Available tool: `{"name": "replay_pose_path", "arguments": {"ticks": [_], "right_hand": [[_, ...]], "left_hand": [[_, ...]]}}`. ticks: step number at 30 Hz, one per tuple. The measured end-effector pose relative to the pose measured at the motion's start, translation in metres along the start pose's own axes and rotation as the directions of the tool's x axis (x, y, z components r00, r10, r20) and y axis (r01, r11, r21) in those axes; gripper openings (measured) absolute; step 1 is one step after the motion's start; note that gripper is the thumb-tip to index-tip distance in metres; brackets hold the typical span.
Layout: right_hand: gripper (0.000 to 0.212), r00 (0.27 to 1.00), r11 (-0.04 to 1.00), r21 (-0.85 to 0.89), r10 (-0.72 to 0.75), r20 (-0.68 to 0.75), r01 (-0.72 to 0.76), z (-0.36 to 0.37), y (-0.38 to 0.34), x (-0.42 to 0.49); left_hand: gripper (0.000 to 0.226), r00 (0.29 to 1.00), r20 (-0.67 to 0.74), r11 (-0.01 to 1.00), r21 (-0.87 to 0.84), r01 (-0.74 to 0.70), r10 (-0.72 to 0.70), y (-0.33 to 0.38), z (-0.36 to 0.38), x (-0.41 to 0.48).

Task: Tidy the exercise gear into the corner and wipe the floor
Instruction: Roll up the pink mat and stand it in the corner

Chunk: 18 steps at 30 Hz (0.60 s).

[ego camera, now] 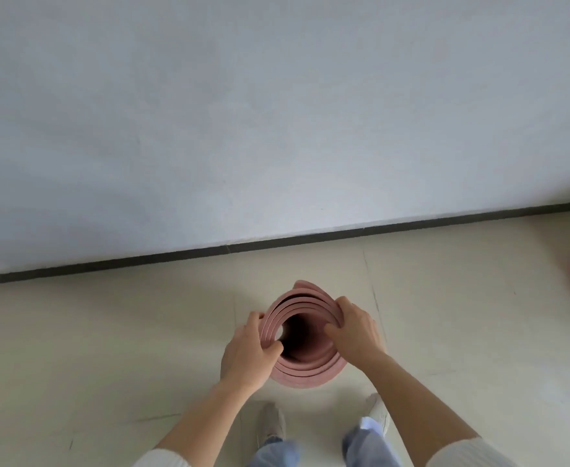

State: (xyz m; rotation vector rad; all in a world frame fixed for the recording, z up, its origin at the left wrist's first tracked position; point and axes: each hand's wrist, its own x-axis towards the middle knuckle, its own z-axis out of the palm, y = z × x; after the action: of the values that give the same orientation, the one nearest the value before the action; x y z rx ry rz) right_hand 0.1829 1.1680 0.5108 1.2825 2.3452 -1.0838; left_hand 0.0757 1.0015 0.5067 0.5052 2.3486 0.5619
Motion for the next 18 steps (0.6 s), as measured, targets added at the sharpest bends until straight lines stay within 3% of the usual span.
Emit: {"name": "replay_pose_path", "arguments": {"ticks": [9,18], "right_hand": [[0.018,0.975,0.982,0.125,0.161,-0.153,-0.142,-0.195,0.152,-0.008],[0.012,0.926,0.969,0.143,0.237,-0.295,-0.203,-0.42,0.342,0.01]], "left_hand": [[0.053,0.969,0.172,0.978,0.083,-0.191,0.175,0.23,0.097,0.004],[0.036,0.892,0.266,0.913,0.081,-0.4,0.367,0.5,0.241,0.009]]}}
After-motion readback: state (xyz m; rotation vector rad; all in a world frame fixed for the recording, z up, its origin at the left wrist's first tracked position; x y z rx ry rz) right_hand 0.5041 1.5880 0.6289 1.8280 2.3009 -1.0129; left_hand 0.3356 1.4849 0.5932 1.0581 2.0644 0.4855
